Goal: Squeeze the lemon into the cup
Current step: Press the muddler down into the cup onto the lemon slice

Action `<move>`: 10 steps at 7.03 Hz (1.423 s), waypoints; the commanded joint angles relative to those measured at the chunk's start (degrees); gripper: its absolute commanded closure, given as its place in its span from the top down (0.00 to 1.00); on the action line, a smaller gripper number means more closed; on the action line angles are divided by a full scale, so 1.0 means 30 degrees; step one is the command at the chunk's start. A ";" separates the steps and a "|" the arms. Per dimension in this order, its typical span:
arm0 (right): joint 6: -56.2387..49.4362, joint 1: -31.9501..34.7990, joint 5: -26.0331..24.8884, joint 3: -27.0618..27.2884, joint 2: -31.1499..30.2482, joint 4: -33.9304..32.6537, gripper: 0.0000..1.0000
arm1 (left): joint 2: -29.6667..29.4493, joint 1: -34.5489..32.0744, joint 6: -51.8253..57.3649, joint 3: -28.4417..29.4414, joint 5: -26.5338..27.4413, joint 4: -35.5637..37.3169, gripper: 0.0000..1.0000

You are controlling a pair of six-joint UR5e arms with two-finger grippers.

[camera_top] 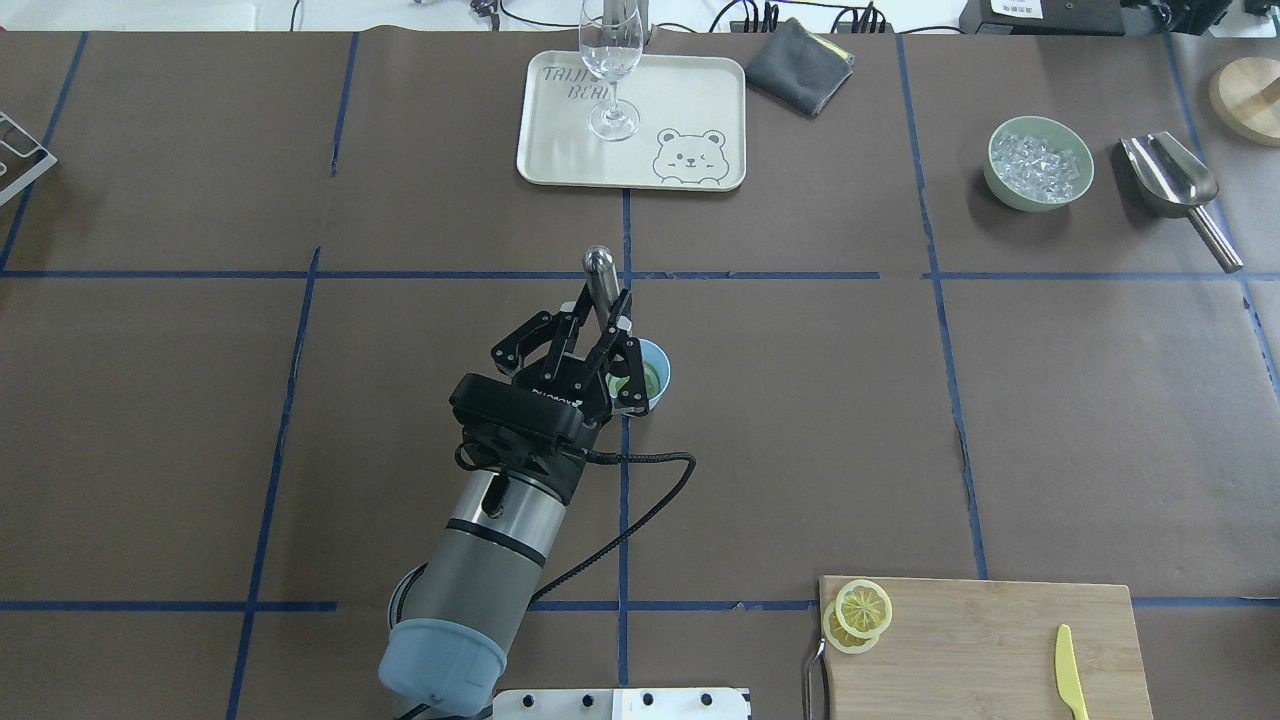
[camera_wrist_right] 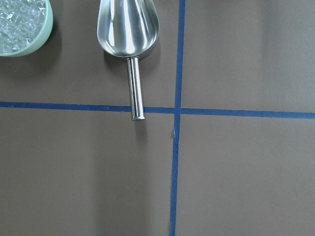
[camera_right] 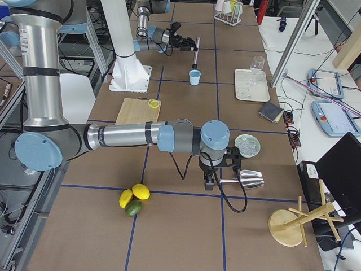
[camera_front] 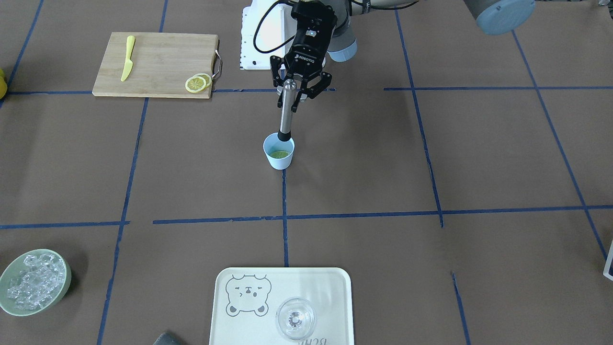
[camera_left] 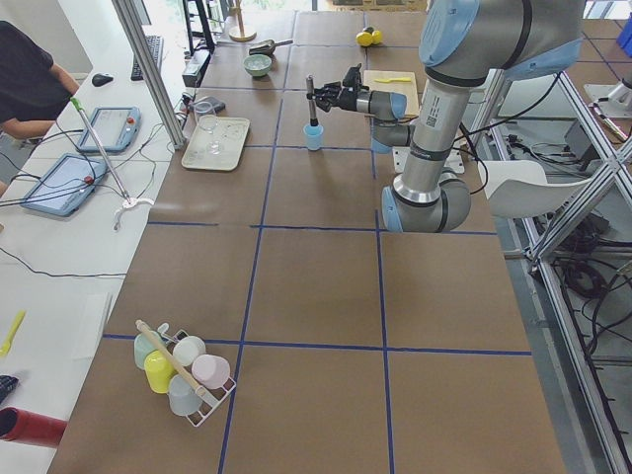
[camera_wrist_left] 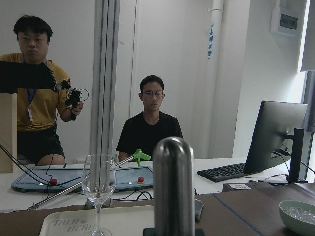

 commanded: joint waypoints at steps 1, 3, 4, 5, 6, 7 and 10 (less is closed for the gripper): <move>0.0008 0.0000 -0.0001 0.0141 0.0012 0.0000 1.00 | -0.0405 -0.0013 0.0009 0.0617 -0.0121 -0.0048 0.00; 0.0008 0.0000 -0.0001 0.0142 0.0012 0.0000 1.00 | -0.0993 -0.0071 0.0009 0.1585 -0.0414 -0.0048 0.00; 0.0008 0.0000 -0.0001 0.0113 0.0012 0.0000 1.00 | -0.0994 -0.0071 0.0009 0.1645 -0.0415 -0.0048 0.00; 0.0008 0.0000 -0.0001 0.0113 -0.0017 0.0000 1.00 | -0.0994 -0.0071 0.0009 0.1820 -0.0415 -0.0048 0.00; 0.0008 0.0000 -0.0001 0.0142 0.0011 0.0000 1.00 | -0.0994 -0.0071 0.0009 0.1967 -0.0415 -0.0106 0.00; 0.0008 0.0000 -0.0001 0.0142 0.0012 0.0000 1.00 | -0.1023 -0.0071 -0.0020 0.2055 -0.0415 -0.0107 0.00; 0.0008 0.0000 -0.0001 0.0142 0.0012 0.0000 1.00 | -0.1023 -0.0101 -0.0049 0.2581 -0.0415 -0.0136 0.00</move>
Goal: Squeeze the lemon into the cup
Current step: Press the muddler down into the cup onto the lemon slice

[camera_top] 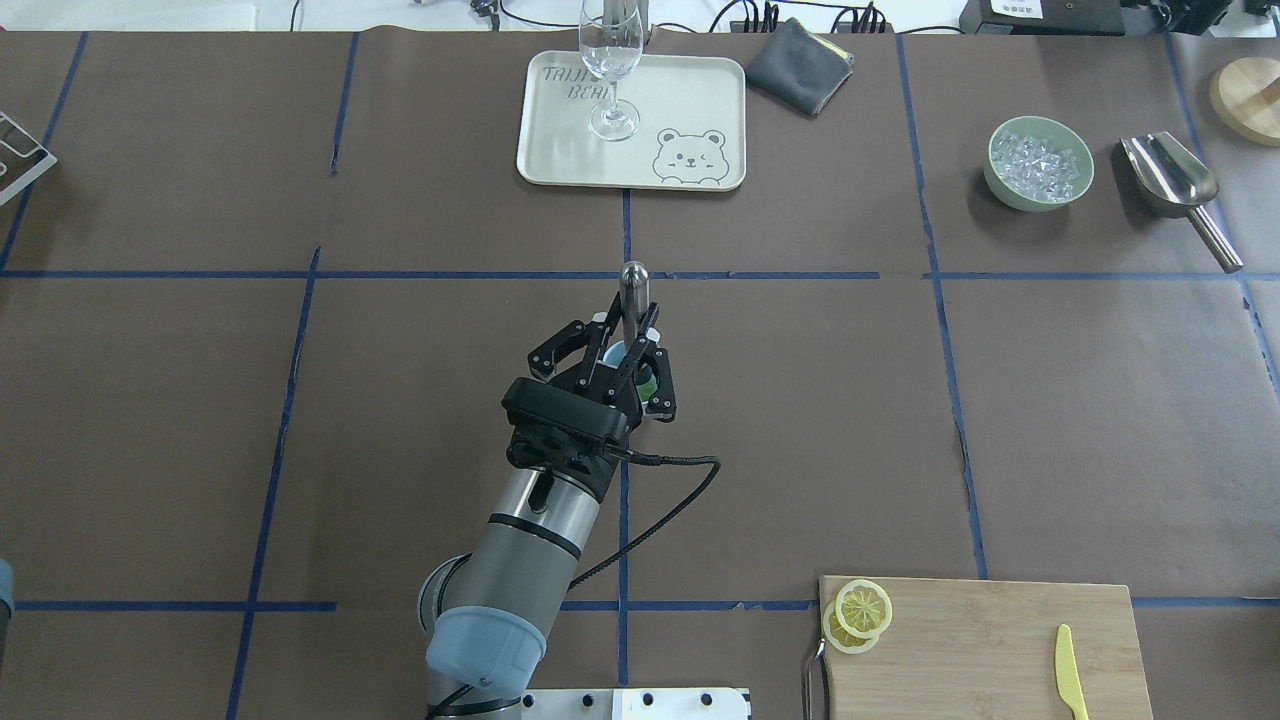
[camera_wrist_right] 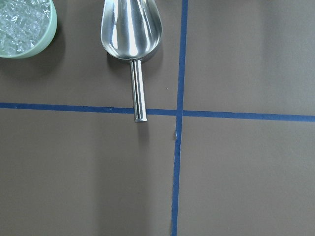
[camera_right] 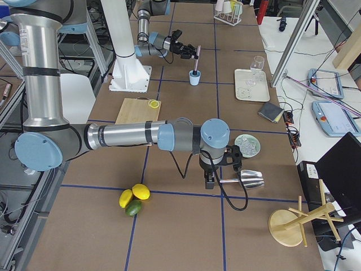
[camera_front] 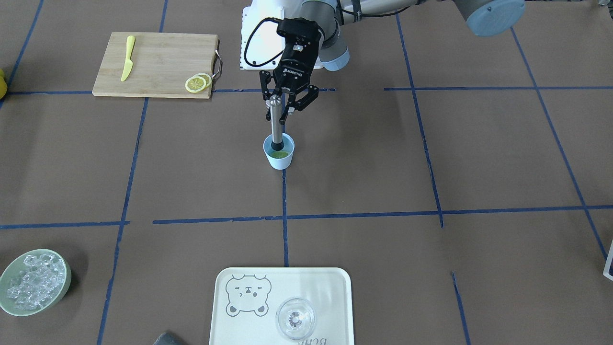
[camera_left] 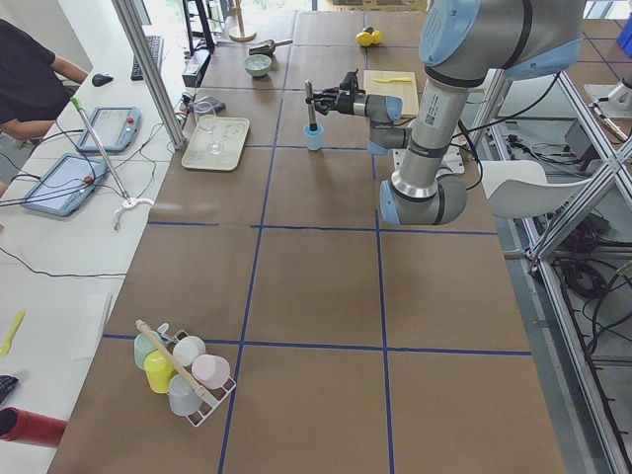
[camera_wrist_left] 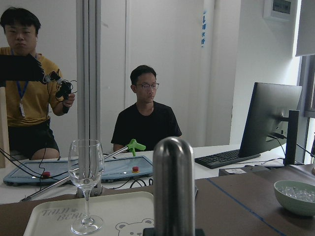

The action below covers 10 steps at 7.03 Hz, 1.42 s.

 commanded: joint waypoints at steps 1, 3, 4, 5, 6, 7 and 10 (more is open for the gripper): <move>0.0000 0.0000 0.0000 -0.0020 0.0001 0.0000 1.00 | -0.0002 -0.0039 -0.0023 0.0494 0.0000 -0.0039 0.00; -0.0029 0.0000 0.0000 -0.0020 0.0001 0.0000 1.00 | -0.0002 -0.0010 -0.0809 0.1108 0.0000 -0.0040 0.00; -0.0029 0.0000 0.0000 -0.0020 0.0030 0.0000 1.00 | -0.0002 -0.0010 -0.1075 0.1372 0.0000 -0.0040 0.00; -0.0029 0.0000 0.0000 0.0009 0.0030 0.0000 1.00 | -0.0002 -0.0010 -0.1280 0.1520 -0.0029 -0.0040 0.00; -0.0029 0.0000 0.0000 0.0067 0.0030 0.0000 1.00 | -0.0002 -0.0010 -0.1311 0.1521 -0.0029 -0.0040 0.00; -0.0029 0.0000 0.0000 0.0068 0.0030 0.0000 1.00 | -0.0002 -0.0010 -0.1312 0.1376 -0.0435 -0.0040 0.00; -0.0029 0.0000 0.0000 0.0097 0.0059 0.0000 1.00 | -0.0031 -0.0156 0.0025 -0.0727 -0.1843 0.0077 0.00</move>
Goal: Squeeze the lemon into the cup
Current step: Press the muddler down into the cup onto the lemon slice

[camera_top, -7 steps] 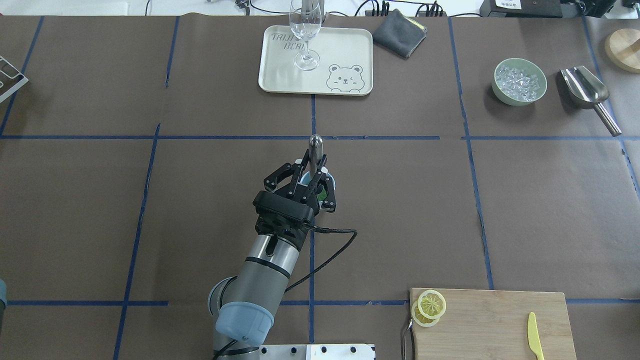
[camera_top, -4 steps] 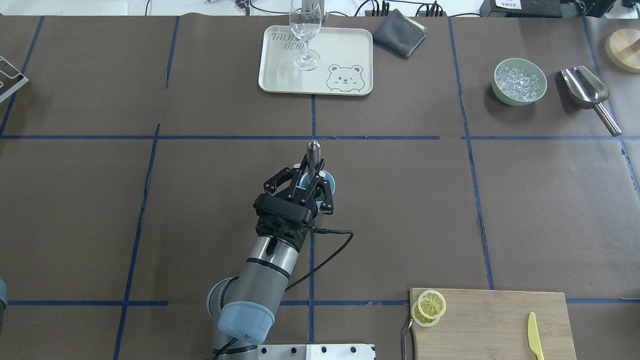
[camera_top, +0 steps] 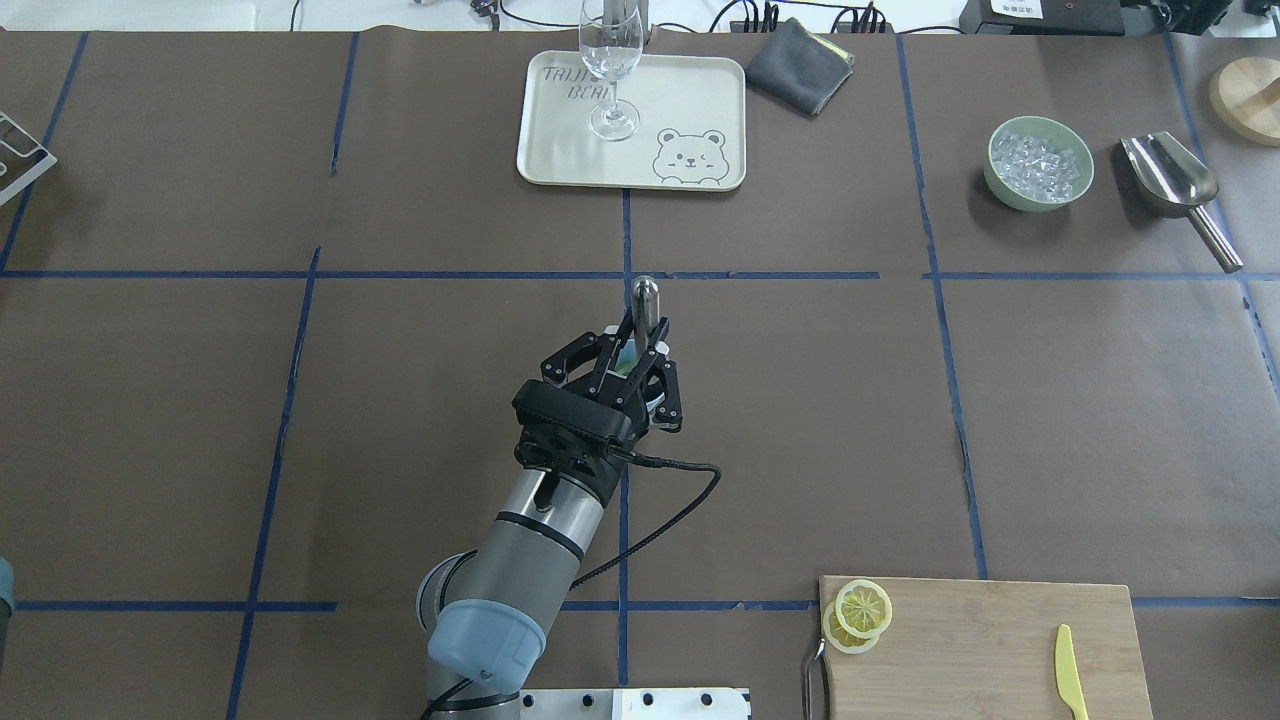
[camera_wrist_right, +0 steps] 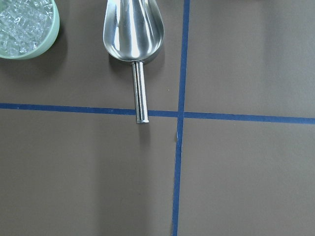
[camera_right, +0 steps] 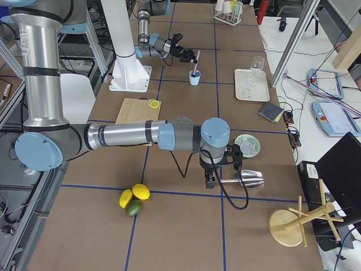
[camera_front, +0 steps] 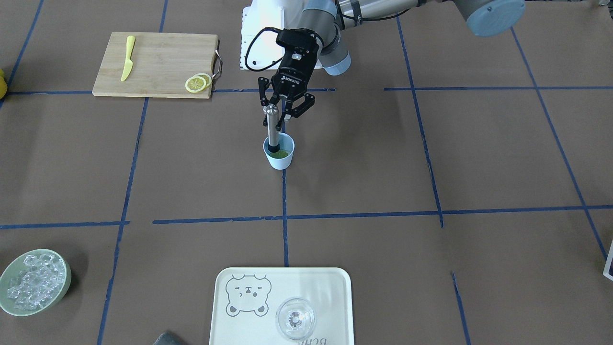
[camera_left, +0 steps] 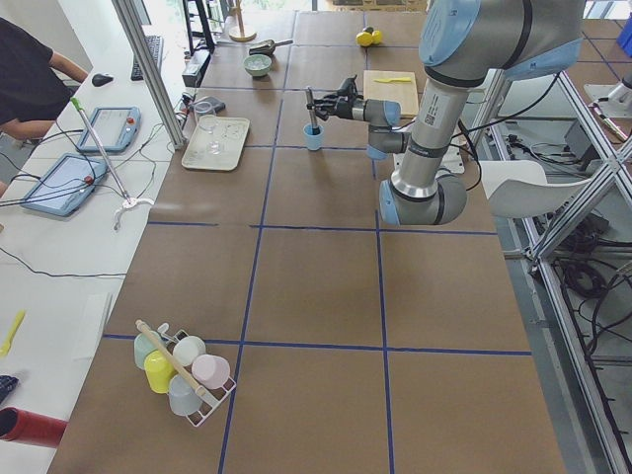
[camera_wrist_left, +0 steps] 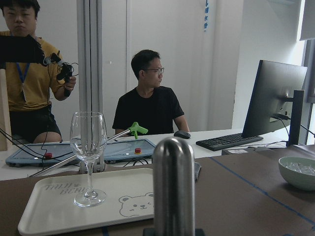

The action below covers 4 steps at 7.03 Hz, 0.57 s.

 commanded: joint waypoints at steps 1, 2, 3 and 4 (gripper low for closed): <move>0.0000 0.0000 0.0000 0.0022 0.0020 -0.0013 1.00 | 0.0025 -0.0136 0.1972 -0.1745 -0.0430 0.0058 0.00; 0.0000 0.0000 0.0000 0.0138 0.0020 0.0016 1.00 | 0.0025 -0.0166 0.2563 -0.2247 -0.0459 0.0058 0.00; 0.0000 0.0000 0.0000 0.0139 0.0049 -0.0013 1.00 | 0.0054 -0.0311 0.3149 -0.3035 -0.0547 0.0058 0.00; 0.0000 0.0000 0.0000 0.0168 0.0050 0.0016 1.00 | 0.0112 -0.0603 0.4286 -0.3942 -0.1041 0.0000 0.00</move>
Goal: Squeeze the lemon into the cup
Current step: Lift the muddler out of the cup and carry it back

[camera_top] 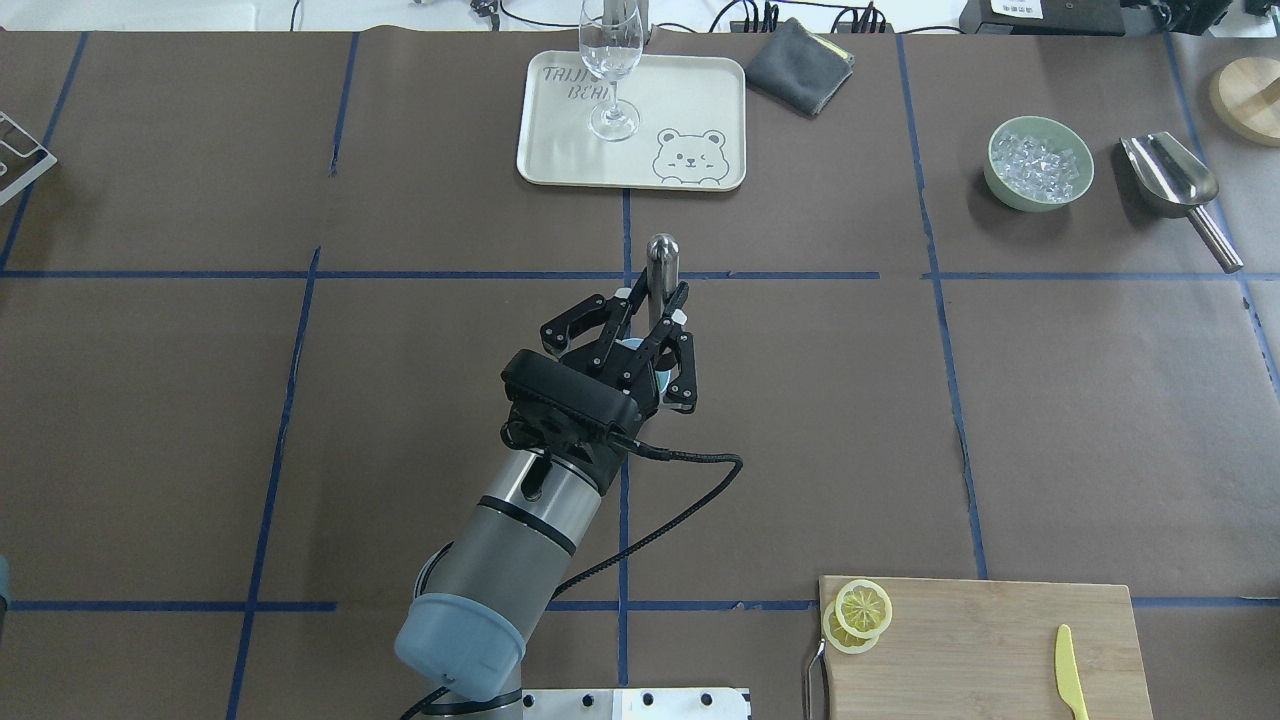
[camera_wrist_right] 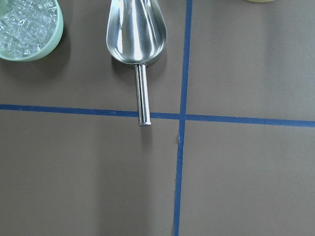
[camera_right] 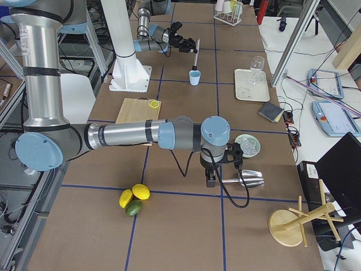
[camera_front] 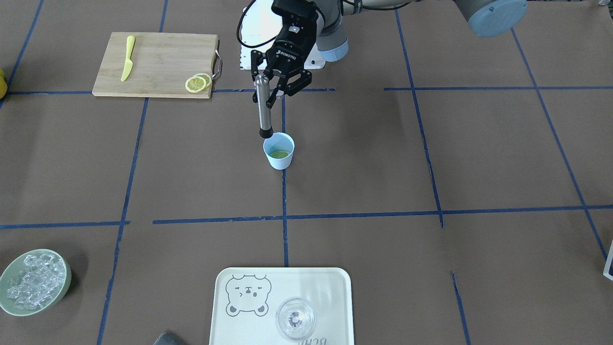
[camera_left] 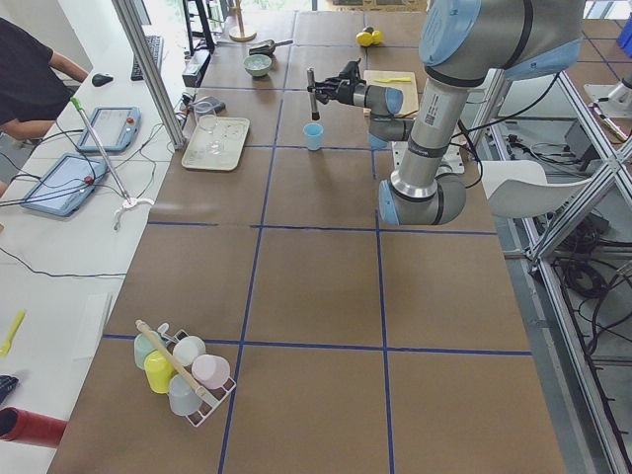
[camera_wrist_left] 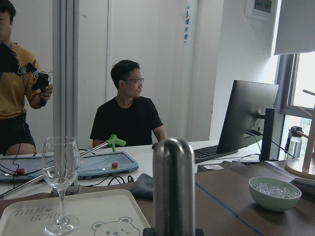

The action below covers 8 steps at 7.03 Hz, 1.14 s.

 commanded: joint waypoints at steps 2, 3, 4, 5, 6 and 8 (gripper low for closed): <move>0.0000 0.0000 0.0000 0.0268 0.0009 -0.0013 1.00 | 0.0777 -0.1596 0.2553 -0.2520 -0.2398 0.0133 0.00; 0.0000 0.0000 -0.0029 0.0269 0.0010 0.0016 1.00 | 0.1971 -0.2328 0.4038 -0.3541 -0.3831 0.0105 0.00; 0.0029 0.0000 -0.0029 0.0559 0.0010 -0.0012 1.00 | 0.2360 -0.3061 0.4314 -0.3957 -0.4802 0.0105 0.00; 0.0029 0.0000 -0.0029 0.0649 0.0010 -0.0013 1.00 | 0.3553 -0.3155 0.4200 -0.4571 -0.4870 0.0134 0.00; 0.0029 0.0000 -0.0029 0.0650 0.0010 -0.0013 1.00 | 0.4813 -0.3214 0.3967 -0.5244 -0.4871 0.0134 0.00; 0.0029 0.0000 -0.0029 0.0708 -0.0020 -0.0013 1.00 | 0.7418 -0.3186 0.3175 -0.7288 -0.4871 0.0163 0.00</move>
